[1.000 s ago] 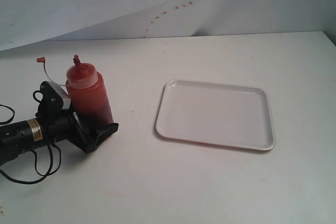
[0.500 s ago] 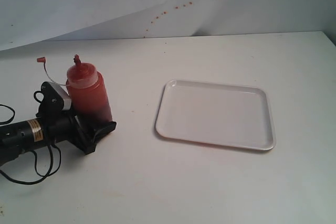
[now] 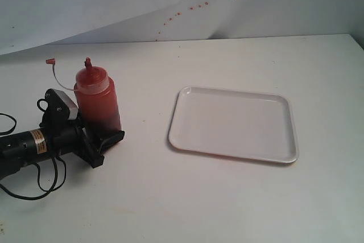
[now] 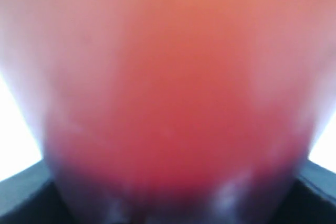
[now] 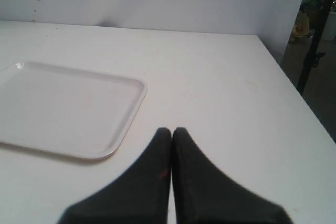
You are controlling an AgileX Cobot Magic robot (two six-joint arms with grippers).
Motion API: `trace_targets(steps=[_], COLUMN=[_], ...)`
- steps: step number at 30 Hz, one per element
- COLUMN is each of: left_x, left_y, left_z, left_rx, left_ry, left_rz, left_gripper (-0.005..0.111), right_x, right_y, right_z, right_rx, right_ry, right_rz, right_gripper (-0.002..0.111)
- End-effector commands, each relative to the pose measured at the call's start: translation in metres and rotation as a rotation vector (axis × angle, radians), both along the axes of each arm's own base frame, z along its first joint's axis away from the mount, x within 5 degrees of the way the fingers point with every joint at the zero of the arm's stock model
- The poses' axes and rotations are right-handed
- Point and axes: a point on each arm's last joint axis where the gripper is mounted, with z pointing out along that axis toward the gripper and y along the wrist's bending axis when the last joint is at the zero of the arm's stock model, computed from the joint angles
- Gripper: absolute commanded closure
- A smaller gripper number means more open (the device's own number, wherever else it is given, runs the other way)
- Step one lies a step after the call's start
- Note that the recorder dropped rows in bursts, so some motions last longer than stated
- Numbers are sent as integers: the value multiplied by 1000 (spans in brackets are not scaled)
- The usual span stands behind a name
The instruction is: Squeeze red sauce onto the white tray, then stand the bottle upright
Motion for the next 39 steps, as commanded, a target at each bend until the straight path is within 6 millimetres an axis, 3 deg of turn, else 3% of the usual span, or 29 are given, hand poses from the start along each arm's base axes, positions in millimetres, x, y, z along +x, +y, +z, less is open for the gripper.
trace_targets(steps=[1,20,22,24,26,28,31,34,39], left_x=[1,1,0,0,0,-3,-2,0,7], left_y=[1,-1,-3,-5,-8,-13,-25,-43,-68], left_z=[-2,2,3,8,14,18,34,69,105], left_rx=[19,-17,-35,-79,-131,-128,-132,-56,138], left_ry=[13,-17,-30,-66,-109,-120,-170,-230,-255], left_rz=[9,4,-23,-35,-66,-112,-132,-115,-120], left_gripper=[106,106,106,106,107,107,107,107,107], right_x=[0,0,1,2,-3,-5,-10,-18,13], right_y=[0,0,4,1,-11,-15,-7,-1,3], right_z=[-1,0,8,27,50,56,79,117,154], right_rx=[2,2,213,286,511,601,460,387,145], right_ry=[-3,-17,-100,-308,-588,-666,-669,-729,-578], right_rz=[1,1,0,-18,-98,-123,-39,37,37], right_gripper=[108,108,108,108,108,108,108,108,108])
